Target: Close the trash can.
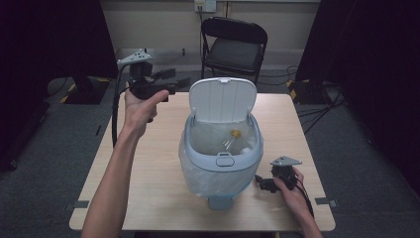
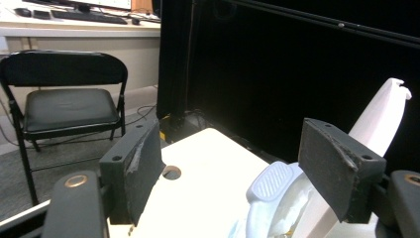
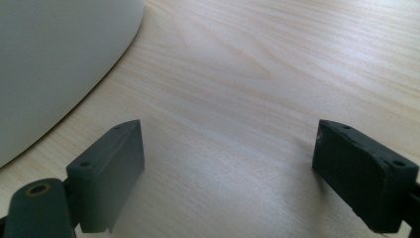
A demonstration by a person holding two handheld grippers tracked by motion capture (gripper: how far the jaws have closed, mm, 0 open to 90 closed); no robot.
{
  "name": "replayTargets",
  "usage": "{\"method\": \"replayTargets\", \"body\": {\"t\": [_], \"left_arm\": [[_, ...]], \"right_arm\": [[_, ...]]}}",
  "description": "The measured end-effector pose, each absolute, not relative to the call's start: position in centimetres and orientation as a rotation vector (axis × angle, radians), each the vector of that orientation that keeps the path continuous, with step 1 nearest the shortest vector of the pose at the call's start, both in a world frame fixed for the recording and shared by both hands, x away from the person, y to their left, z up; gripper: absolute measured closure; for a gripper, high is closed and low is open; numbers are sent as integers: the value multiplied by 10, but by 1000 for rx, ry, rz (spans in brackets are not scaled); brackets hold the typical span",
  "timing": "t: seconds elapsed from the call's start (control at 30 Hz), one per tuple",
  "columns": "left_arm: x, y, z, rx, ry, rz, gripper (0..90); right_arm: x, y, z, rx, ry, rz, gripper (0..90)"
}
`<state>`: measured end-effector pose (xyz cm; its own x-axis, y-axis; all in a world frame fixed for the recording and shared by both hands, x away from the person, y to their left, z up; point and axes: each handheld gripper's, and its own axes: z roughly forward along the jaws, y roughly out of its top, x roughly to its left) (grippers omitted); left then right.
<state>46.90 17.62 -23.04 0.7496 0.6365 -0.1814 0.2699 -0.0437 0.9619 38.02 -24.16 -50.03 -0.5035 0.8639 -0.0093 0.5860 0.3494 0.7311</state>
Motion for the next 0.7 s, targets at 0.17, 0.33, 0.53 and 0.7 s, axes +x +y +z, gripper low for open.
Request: {"method": "replayTargets", "body": {"t": [0.17, 0.33, 0.53, 0.7], "left_arm": [[469, 168, -229, 1665, 725, 365, 247], [470, 166, -228, 1658, 719, 353, 261], [467, 162, -229, 1662, 702, 335, 277], [463, 159, -232, 1671, 689, 315, 271]], "right_arm": [[380, -242, -500, 1270, 2223, 959, 116], [380, -242, -500, 1271, 2223, 959, 116], [380, -242, -500, 1270, 2223, 960, 116], [380, -242, -500, 1271, 2223, 959, 116]]}}
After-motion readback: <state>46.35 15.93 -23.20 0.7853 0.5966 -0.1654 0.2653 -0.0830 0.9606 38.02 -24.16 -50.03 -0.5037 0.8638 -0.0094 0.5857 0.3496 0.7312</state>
